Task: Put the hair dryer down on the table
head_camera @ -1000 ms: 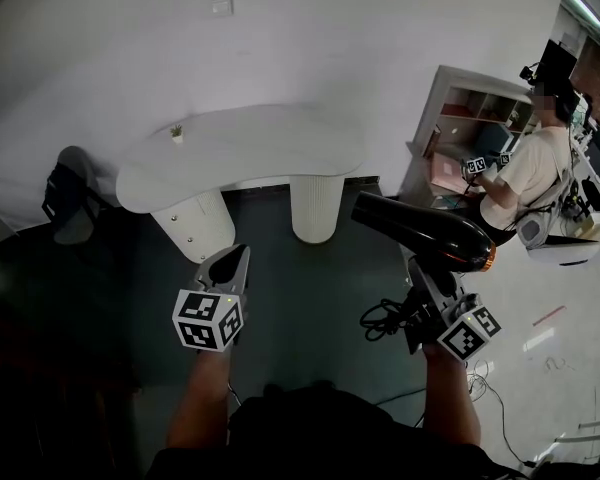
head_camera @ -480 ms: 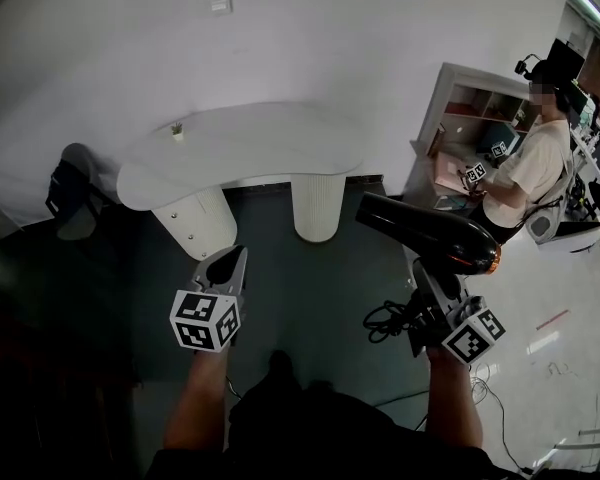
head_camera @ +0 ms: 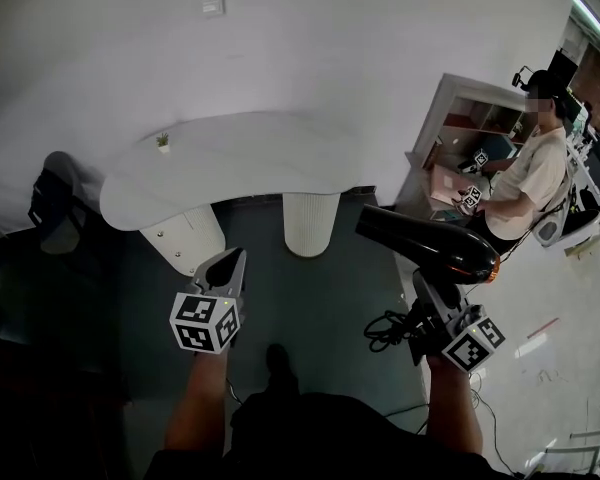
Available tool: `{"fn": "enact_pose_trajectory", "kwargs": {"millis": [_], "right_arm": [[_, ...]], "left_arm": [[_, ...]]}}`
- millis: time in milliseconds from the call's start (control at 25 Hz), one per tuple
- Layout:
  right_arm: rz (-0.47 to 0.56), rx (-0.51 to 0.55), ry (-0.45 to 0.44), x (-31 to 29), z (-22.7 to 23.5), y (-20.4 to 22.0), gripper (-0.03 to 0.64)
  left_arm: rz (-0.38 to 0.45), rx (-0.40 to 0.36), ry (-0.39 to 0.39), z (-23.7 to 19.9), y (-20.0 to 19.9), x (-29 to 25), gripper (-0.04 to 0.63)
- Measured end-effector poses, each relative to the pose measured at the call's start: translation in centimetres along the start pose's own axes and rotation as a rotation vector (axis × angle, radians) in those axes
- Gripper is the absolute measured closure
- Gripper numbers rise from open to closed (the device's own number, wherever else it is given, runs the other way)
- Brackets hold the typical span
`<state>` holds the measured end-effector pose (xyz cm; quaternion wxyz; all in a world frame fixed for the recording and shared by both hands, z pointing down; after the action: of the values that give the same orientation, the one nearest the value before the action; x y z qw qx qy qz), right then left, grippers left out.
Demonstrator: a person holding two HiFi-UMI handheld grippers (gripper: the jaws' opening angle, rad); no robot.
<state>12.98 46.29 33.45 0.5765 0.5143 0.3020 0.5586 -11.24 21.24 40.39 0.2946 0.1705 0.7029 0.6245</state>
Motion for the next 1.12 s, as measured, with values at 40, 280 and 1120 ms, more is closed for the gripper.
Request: {"fn": "enact_pose_trajectory", "kwargs": {"millis": [40,280,1120], "right_arm": [[-0.002,0.003,0.006,-0.9,0.7,-0.1,0.454],[0.001,0.009,0.008,-6.9,4.6,-0.2,0.454],[-0.023,-0.076,-0.076,-26.7,8.5,3.5,0.454]], "left_arm": [[0.000,0.004,0.004,-0.5,-0.2,-1.2,0.584],[-0.010,-0.016,0.036,-3.5,-1.8,-8.1,0.584],[-0.013,0.015,-0.033,-19.2,-3.0,-15.5,0.584]]}}
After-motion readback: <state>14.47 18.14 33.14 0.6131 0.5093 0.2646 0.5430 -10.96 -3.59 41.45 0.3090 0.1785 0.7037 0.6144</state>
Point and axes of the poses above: the fingertips, and each gripper's own axes: x backward along the fingers, z to its right, y out of its underside, the point moved 3 cm from there along x, backward along the fingers, and after that the axes turned 11 degrees about -y, right-handed, at the moved point
